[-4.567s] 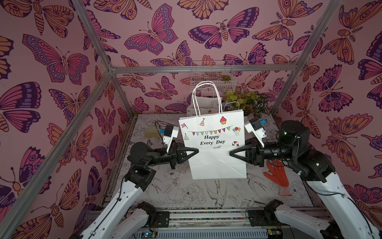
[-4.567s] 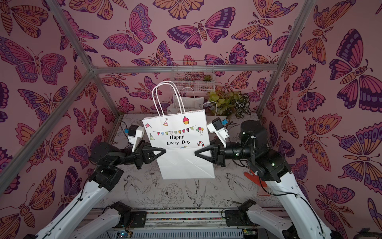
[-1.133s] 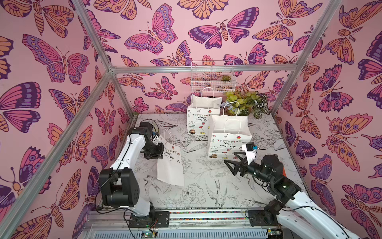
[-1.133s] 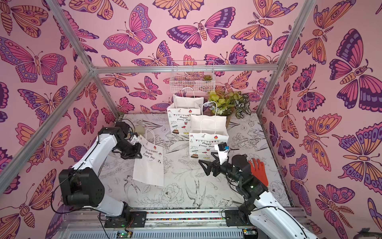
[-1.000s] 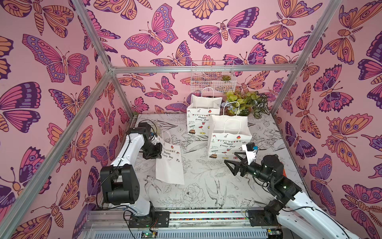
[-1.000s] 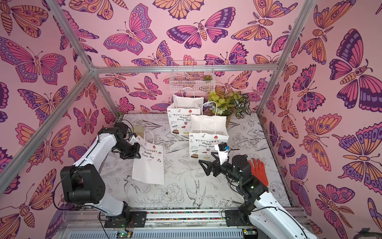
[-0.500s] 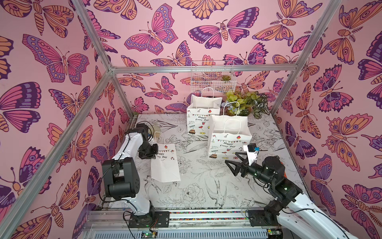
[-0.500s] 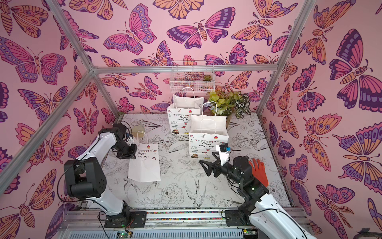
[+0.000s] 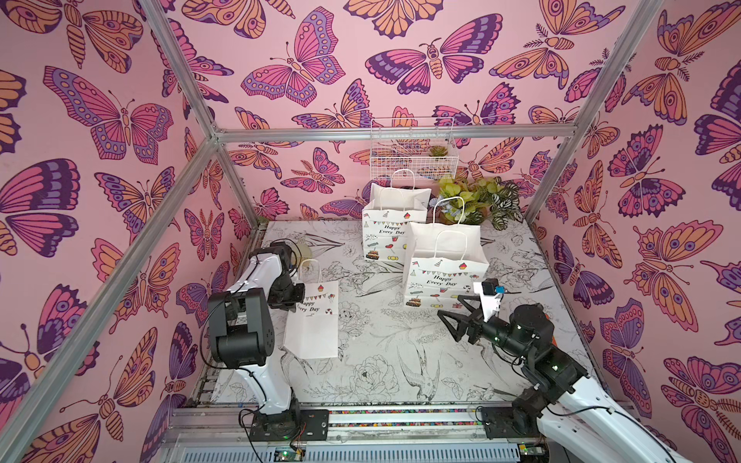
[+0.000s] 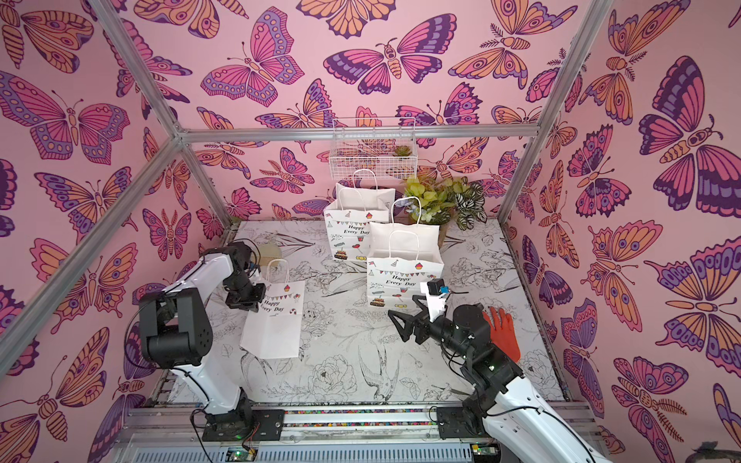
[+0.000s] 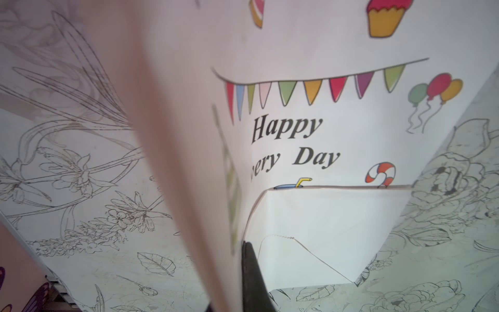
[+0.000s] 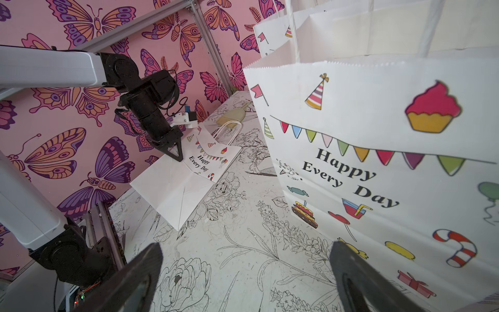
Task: Put away the paper bag
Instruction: Place the paper bag at the center of the board.
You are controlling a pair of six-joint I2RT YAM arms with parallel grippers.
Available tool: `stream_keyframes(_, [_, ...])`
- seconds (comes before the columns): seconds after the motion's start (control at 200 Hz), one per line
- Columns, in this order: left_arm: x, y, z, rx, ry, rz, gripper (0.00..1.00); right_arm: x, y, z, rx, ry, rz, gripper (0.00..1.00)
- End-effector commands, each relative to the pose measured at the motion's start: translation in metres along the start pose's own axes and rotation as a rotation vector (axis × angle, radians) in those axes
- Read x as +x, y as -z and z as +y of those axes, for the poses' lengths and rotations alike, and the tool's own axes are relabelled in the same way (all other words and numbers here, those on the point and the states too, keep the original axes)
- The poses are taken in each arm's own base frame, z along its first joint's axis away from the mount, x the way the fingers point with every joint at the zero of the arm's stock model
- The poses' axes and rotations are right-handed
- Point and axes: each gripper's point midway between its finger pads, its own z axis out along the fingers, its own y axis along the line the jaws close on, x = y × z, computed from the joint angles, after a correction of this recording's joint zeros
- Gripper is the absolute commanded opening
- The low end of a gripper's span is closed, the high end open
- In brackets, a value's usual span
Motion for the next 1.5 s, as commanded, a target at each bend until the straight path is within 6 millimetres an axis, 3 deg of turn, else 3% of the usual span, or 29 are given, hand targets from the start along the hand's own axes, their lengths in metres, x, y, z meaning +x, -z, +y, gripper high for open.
stream_keyframes(0.0, [0.006, -0.012, 0.013, -0.074, -0.024, 0.041, 0.0, -0.003, 0.001, 0.001, 0.001, -0.001, -0.019, 0.99])
stream_keyframes(0.17, [0.008, -0.017, 0.022, -0.118, -0.021, 0.051, 0.0, -0.004, 0.003, 0.001, 0.003, 0.0, -0.026, 0.99])
stream_keyframes(0.375, [0.008, -0.015, 0.031, -0.148, -0.007, 0.048, 0.19, -0.004, 0.003, 0.001, 0.002, -0.002, -0.028, 0.99])
stream_keyframes(0.616, [0.007, -0.014, 0.032, -0.14, 0.007, 0.044, 0.3, -0.005, 0.004, 0.001, 0.001, 0.0, -0.032, 0.99])
stream_keyframes(0.726, [0.007, -0.015, 0.034, -0.141, 0.012, 0.049, 0.5, -0.004, 0.004, 0.001, 0.003, -0.001, -0.031, 0.99])
stream_keyframes(0.991, [0.0, -0.008, 0.046, -0.177, 0.02, 0.027, 0.53, -0.005, 0.005, 0.0, 0.009, -0.001, -0.036, 0.99])
stream_keyframes(1.146, [-0.009, 0.012, 0.045, -0.172, 0.027, -0.048, 0.55, -0.005, 0.005, 0.0, 0.009, -0.001, -0.036, 0.99])
stream_keyframes(1.216, [-0.013, 0.031, 0.037, -0.148, 0.026, -0.116, 0.55, -0.005, 0.005, 0.0, 0.012, -0.001, -0.039, 0.99])
stream_keyframes(1.302, [-0.014, 0.063, 0.013, -0.075, 0.019, -0.227, 0.55, -0.005, 0.005, 0.0, 0.012, 0.001, -0.039, 0.99])
stream_keyframes(1.412, [-0.007, 0.114, -0.034, 0.104, 0.019, -0.403, 0.55, -0.004, 0.004, -0.001, 0.015, -0.002, -0.036, 0.99])
stream_keyframes(1.497, [0.002, 0.142, -0.077, 0.246, 0.002, -0.551, 0.55, -0.004, 0.004, -0.002, 0.018, -0.004, -0.037, 0.99])
